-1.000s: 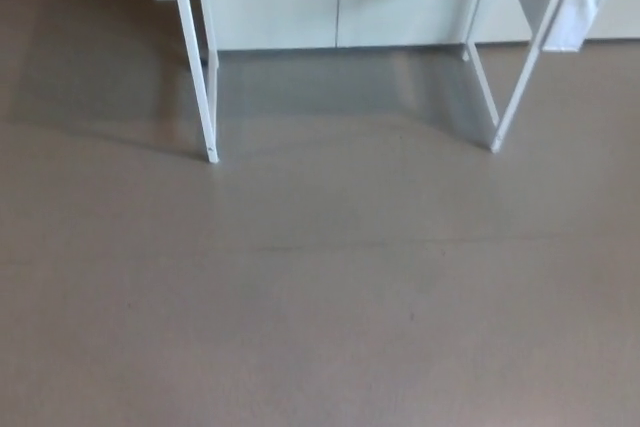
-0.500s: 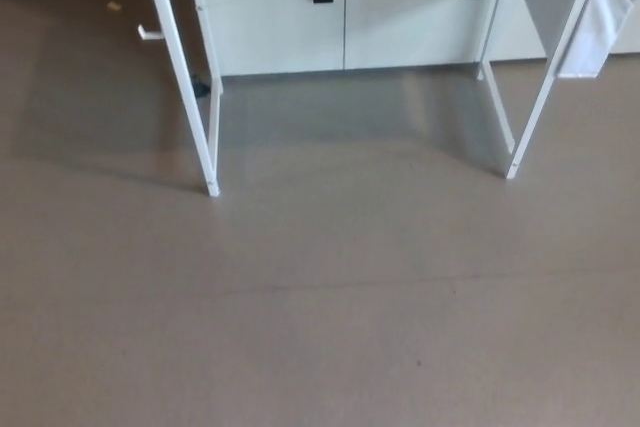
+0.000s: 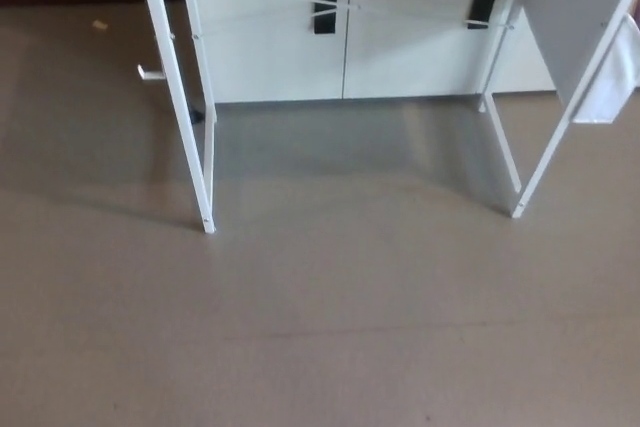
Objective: The robot walks towards a desk on which a file tray is kept in the middle and a stapler is kept to its right. The robot lifts the stapler using its right hand and places it on the file tray.
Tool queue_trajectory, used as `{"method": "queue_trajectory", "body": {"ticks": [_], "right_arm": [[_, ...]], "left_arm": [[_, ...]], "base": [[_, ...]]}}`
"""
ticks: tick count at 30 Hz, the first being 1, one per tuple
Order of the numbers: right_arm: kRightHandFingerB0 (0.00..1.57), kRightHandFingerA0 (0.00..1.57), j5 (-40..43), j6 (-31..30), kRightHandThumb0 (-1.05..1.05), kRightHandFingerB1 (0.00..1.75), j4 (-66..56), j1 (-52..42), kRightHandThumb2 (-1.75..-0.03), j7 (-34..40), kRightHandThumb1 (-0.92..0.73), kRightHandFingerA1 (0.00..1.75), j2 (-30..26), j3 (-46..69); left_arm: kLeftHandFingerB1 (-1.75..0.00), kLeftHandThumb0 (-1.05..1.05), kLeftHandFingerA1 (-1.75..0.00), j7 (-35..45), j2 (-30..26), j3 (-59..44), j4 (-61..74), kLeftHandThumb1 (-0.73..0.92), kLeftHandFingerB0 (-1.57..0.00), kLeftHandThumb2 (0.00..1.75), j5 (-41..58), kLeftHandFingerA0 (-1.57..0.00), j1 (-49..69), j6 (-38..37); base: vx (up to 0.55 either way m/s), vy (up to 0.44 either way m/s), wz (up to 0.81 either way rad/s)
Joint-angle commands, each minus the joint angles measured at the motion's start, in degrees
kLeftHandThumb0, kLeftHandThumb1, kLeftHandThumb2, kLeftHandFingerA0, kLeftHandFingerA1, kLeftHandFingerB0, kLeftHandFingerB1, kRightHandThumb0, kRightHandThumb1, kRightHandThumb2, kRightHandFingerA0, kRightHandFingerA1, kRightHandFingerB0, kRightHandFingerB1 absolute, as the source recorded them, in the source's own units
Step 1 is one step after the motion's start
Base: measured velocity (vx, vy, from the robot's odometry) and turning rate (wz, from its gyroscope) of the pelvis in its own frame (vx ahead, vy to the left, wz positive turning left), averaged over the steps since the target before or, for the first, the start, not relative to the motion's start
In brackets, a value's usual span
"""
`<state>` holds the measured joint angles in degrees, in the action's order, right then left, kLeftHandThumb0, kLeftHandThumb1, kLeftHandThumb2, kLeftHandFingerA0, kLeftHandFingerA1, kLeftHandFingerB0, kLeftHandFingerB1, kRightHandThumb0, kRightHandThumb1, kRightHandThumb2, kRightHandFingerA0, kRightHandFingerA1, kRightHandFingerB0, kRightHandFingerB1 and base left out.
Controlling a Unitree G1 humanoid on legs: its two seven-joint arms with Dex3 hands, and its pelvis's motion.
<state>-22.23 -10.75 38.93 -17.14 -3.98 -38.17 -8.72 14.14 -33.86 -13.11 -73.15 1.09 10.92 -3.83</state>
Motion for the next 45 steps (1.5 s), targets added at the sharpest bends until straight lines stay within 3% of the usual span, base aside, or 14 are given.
{"method": "queue_trajectory", "body": {"ticks": [1,4,7,16,29,31,35,37,45], "right_arm": [[0.27,0.47,-0.7,-1.3,-0.54,0.46,0.1,0.1,-0.9,0.9,-0.56,0.62,-0.1,0.2],[0.27,0.47,-0.7,-1.3,-0.54,0.46,0.1,0.1,-0.9,1.0,-0.56,0.62,-0.1,0.2],[0.27,0.47,-0.7,-1.4,-0.54,0.46,0.0,0.0,-0.9,0.9,-0.56,0.62,-0.1,0.2],[0.27,0.47,-0.8,-1.5,-0.54,0.46,-0.1,0.0,-0.9,0.9,-0.56,0.62,-0.2,0.2],[0.27,0.47,-0.8,-1.7,-0.54,0.46,-0.3,0.2,-0.9,0.8,-0.56,0.62,-0.2,0.2],[0.27,0.47,-0.9,-1.7,-0.54,0.46,-0.3,0.2,-0.9,0.8,-0.56,0.62,-0.2,0.2],[0.27,0.47,-0.8,-1.7,-0.54,0.46,-0.4,0.2,-0.9,0.8,-0.56,0.62,-0.2,0.1],[0.27,0.47,-0.8,-1.8,-0.54,0.46,-0.4,0.2,-0.9,0.8,-0.56,0.62,-0.3,0.1],[0.27,0.47,-0.9,-1.8,-0.54,0.46,-0.4,0.3,-0.9,0.7,-0.56,0.62,-0.4,0.1]], "left_arm": [[-0.75,-0.69,-0.76,0.2,-0.4,0.0,-0.3,0.57,-0.33,1.19,-0.1,-0.32,0.3,-1.3],[-0.72,-0.65,-0.72,0.4,-0.3,-0.5,-0.2,0.58,-0.27,1.18,0.6,-0.25,0.0,-0.2],[-0.71,-0.73,-0.71,-0.9,-0.4,0.9,-0.1,0.58,-0.29,1.21,-1.1,-0.29,0.2,-1.0],[-0.69,-0.56,-0.68,1.4,0.2,-2.5,0.0,0.59,-0.23,1.2,2.0,-0.2,0.0,0.8],[-0.67,-0.59,-0.67,1.9,0.3,-3.6,0.2,0.57,-0.21,1.17,2.9,-0.18,0.0,1.2],[-0.64,-0.53,-0.64,2.7,-0.1,-2.5,0.7,0.66,-0.16,1.22,1.9,-0.14,0.2,1.2],[-0.75,-0.68,-0.75,1.1,0.1,-2.0,0.1,0.55,-0.3,1.2,1.4,-0.27,0.0,0.5],[-0.75,-0.67,-0.75,0.6,0.2,-1.6,-0.3,0.57,-0.31,1.19,1.1,-0.3,0.0,0.2],[-0.7,-0.65,-0.7,0.2,0.0,-0.6,-0.1,0.55,-0.27,1.19,0.5,-0.26,0.3,-0.2]], "base": [[0.28,-0.075,-0.14],[0.23,-0.179,-0.11],[0.15,-0.138,-0.07],[0.09,0.014,-0.03],[0.14,-0.012,0.08],[0.1,-0.306,-0.37],[0.09,0.053,0.12],[0.07,-0.083,0.01],[0.08,0.045,-0.05]]}}
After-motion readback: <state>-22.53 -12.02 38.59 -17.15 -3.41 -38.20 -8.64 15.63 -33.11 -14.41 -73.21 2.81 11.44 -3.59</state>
